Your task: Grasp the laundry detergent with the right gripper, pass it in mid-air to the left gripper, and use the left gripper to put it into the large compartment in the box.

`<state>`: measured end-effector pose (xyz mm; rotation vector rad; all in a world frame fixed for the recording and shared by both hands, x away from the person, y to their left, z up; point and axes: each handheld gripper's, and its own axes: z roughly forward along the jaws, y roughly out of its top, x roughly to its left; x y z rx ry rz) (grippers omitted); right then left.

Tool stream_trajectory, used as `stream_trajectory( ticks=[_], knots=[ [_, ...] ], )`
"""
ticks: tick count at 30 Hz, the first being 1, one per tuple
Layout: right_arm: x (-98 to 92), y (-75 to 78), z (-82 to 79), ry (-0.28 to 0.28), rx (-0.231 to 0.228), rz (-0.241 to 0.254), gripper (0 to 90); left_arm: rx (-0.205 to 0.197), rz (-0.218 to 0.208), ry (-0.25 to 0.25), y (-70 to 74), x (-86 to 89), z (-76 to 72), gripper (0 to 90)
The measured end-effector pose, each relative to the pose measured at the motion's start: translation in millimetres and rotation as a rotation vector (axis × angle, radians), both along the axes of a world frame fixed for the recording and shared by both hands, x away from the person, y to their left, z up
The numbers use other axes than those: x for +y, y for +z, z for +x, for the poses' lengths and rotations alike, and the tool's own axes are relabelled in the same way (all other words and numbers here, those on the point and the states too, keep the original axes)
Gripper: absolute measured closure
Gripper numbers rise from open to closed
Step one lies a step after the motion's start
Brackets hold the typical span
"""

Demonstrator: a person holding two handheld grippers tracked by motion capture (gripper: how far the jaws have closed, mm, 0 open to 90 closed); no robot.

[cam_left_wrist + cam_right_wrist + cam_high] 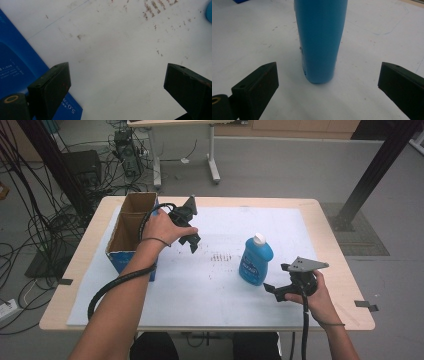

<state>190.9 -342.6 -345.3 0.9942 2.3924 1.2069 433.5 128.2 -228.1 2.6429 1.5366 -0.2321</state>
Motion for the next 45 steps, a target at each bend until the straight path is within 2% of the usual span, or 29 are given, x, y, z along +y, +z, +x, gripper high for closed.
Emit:
stream_trajectory(
  ticks=[15,32,45],
  knots=[
    [8.2,-3.3,3.3,0.010,-0.017,0.009,2.1,0.000,-0.003,0.005,-0.5,2.0,-1.4,7.6],
    [15.0,-10.7,10.4,0.025,-0.021,0.025,2.4,-0.001,0.001,-0.006,-2.4,-4.6,-0.3,7.5],
    [11.6,-8.7,9.4,0.025,-0.026,0.025,2.5,0.000,0.010,-0.012,-1.8,-6.4,0.2,7.6]
  ],
)
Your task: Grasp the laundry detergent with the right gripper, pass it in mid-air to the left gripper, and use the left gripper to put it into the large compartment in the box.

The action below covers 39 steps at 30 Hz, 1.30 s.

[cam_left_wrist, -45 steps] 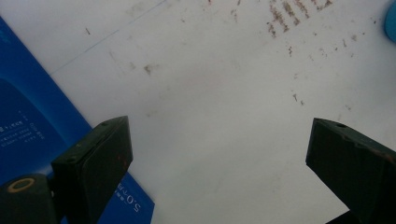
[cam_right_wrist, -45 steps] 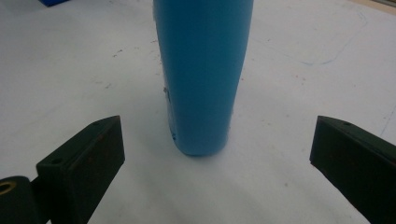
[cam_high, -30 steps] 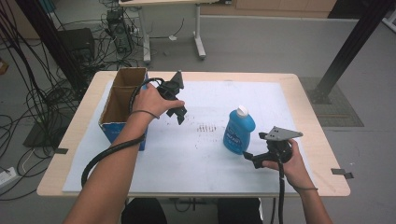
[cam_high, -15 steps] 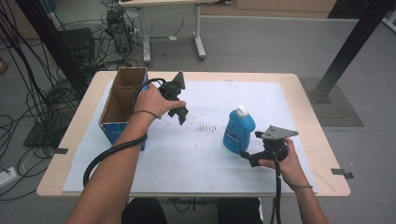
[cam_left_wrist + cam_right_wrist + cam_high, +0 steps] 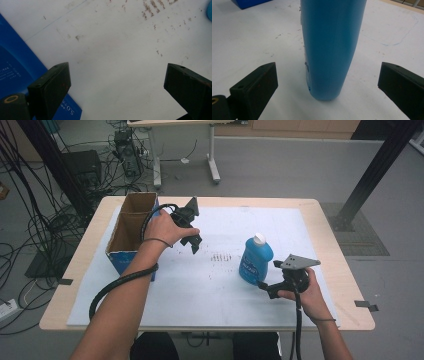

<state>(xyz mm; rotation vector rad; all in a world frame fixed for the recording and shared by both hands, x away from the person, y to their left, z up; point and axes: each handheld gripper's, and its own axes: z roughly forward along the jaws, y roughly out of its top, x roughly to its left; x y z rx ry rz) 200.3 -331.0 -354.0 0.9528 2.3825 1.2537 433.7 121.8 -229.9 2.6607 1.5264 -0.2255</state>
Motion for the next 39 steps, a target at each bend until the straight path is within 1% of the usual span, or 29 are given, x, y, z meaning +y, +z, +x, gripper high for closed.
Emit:
stream_trajectory(
  ticks=[8,16,28,39],
  knots=[
    [-0.6,-0.1,-0.8,0.000,0.000,0.001,2.4,-0.001,0.002,0.001,-0.9,0.1,-0.9,7.6],
    [-0.3,0.5,-0.6,0.004,0.001,-0.001,2.4,0.010,0.005,0.001,-4.2,0.8,-0.4,7.7],
    [0.0,0.0,-0.2,0.010,0.003,0.000,2.5,0.007,0.004,0.006,-3.3,1.0,-0.8,7.6],
    [-0.5,1.2,-0.4,0.014,0.000,0.004,2.5,0.004,0.004,-0.002,-2.5,-1.0,-0.2,7.6]
  ],
)
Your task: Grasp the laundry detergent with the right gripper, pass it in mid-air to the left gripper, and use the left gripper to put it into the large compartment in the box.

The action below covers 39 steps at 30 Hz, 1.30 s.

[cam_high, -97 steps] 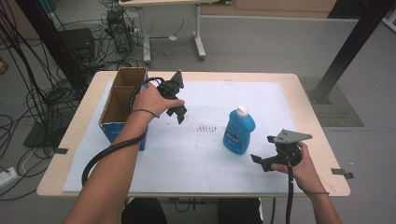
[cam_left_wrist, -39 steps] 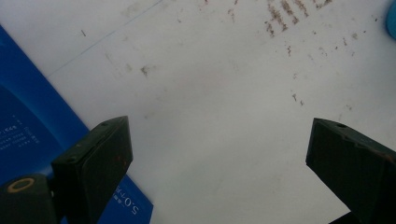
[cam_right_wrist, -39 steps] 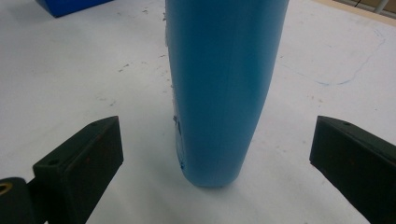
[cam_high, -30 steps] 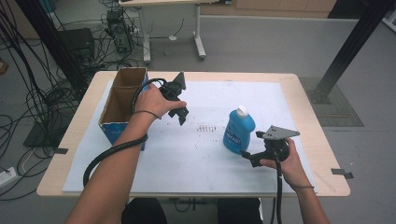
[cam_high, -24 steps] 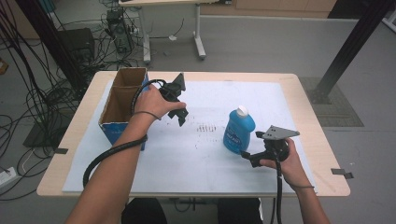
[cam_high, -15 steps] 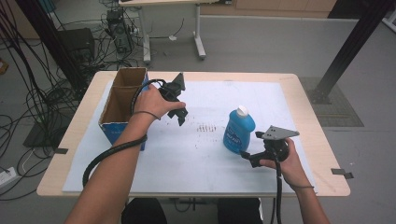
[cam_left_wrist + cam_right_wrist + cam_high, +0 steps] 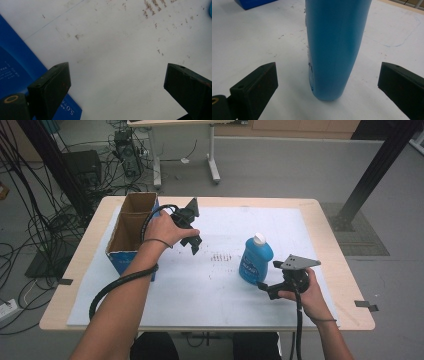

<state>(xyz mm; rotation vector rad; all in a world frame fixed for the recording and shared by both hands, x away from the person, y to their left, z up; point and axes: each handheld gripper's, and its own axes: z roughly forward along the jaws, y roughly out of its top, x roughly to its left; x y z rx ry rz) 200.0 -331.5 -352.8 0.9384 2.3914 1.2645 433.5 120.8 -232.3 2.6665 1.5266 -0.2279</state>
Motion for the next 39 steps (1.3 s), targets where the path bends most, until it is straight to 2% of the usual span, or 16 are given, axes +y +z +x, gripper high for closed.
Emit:
stream_trajectory(
  ticks=[39],
  knots=[
    [0.9,-0.8,-0.7,-0.001,-0.004,0.003,2.7,0.003,0.004,-0.004,-0.1,-2.6,-1.7,7.3]
  ],
)
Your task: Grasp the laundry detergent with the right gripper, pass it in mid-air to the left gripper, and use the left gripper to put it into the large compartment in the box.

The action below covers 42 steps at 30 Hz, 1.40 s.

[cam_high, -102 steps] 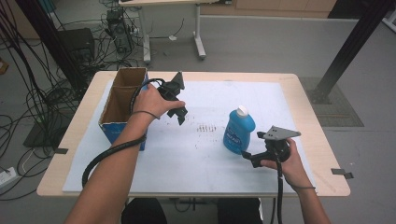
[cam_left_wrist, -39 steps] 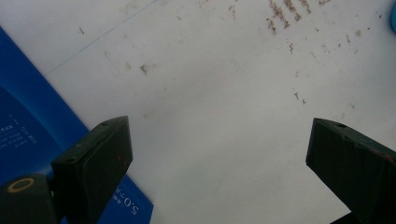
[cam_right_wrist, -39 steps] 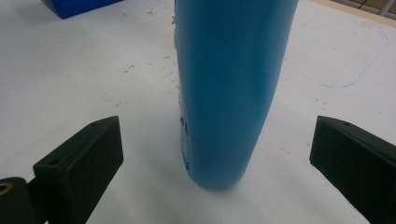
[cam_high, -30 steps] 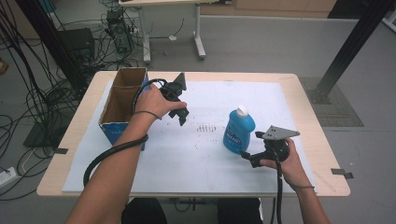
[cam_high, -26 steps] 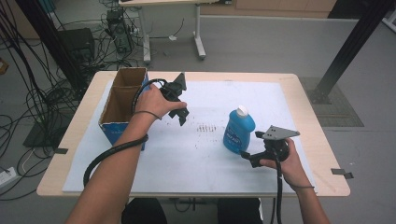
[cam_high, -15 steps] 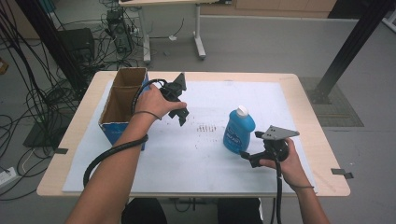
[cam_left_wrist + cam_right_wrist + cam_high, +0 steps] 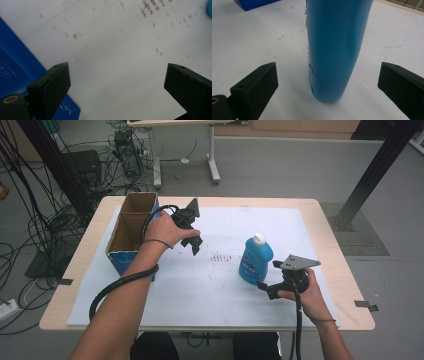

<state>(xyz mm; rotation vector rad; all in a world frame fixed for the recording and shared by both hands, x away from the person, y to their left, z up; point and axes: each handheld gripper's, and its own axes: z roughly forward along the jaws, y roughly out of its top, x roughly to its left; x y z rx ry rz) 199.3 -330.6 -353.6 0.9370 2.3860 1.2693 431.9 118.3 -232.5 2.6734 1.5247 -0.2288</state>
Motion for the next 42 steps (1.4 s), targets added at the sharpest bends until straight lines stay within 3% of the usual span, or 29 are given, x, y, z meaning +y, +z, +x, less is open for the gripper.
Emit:
stream_trajectory(
  ticks=[22,42],
  knots=[
    [-0.4,-2.5,-0.8,-0.006,-0.003,0.009,2.7,0.001,-0.004,0.000,-1.9,-2.8,-1.0,7.5],
    [4.0,-15.6,1.7,0.000,-0.026,0.044,2.8,-0.003,-0.005,0.001,-8.4,-1.2,-2.5,7.7]
  ],
)
